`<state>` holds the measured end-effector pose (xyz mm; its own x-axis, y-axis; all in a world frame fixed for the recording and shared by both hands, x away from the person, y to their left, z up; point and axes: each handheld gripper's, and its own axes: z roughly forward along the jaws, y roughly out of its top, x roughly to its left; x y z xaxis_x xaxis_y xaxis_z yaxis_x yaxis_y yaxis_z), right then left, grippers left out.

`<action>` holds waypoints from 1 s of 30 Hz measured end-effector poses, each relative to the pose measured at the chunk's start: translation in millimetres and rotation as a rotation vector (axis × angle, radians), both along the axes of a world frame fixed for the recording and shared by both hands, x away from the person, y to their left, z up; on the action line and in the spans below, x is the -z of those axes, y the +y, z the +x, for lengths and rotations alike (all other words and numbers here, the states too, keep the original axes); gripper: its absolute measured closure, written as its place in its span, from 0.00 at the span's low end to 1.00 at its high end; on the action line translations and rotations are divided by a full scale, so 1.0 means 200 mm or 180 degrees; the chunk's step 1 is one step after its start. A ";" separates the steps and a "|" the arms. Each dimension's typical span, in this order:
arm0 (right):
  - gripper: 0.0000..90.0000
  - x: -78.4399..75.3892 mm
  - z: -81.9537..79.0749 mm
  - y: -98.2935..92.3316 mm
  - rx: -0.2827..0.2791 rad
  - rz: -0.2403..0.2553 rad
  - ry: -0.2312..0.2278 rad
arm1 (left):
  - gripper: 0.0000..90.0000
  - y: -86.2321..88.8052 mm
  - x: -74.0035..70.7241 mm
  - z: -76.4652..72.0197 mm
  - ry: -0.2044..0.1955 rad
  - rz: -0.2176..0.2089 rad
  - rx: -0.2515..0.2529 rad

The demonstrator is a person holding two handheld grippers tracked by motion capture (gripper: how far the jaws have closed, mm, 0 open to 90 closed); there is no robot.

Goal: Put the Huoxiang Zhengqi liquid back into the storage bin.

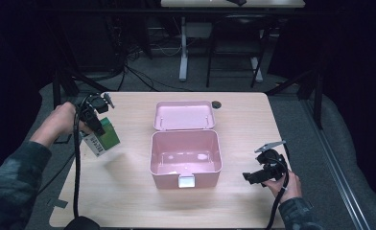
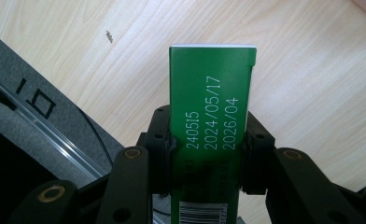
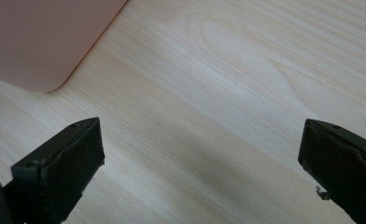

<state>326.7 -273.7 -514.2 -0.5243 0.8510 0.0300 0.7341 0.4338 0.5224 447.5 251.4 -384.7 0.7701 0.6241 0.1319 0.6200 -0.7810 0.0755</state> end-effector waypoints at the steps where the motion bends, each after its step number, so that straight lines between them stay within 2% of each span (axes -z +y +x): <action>1: 0.00 0.00 0.00 0.00 0.0000 -0.0001 0.0000 | 0.70 0.00 -0.01 0.00 0.0000 -0.0002 0.0014; 15: 0.00 0.00 0.00 0.00 -0.0020 -0.0004 0.0001 | 0.70 -0.06 -0.11 -0.04 0.0043 0.0049 0.0174; 30: 0.00 0.00 0.00 0.00 -0.0012 0.0011 -0.0022 | 0.70 -0.08 -0.22 -0.07 0.0045 0.0044 0.0275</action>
<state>326.3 -273.6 -514.2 -0.5277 0.8489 0.0292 0.7287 0.4348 0.5290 434.2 234.8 -339.8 0.8230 0.5533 0.1287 0.5510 -0.8326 0.0560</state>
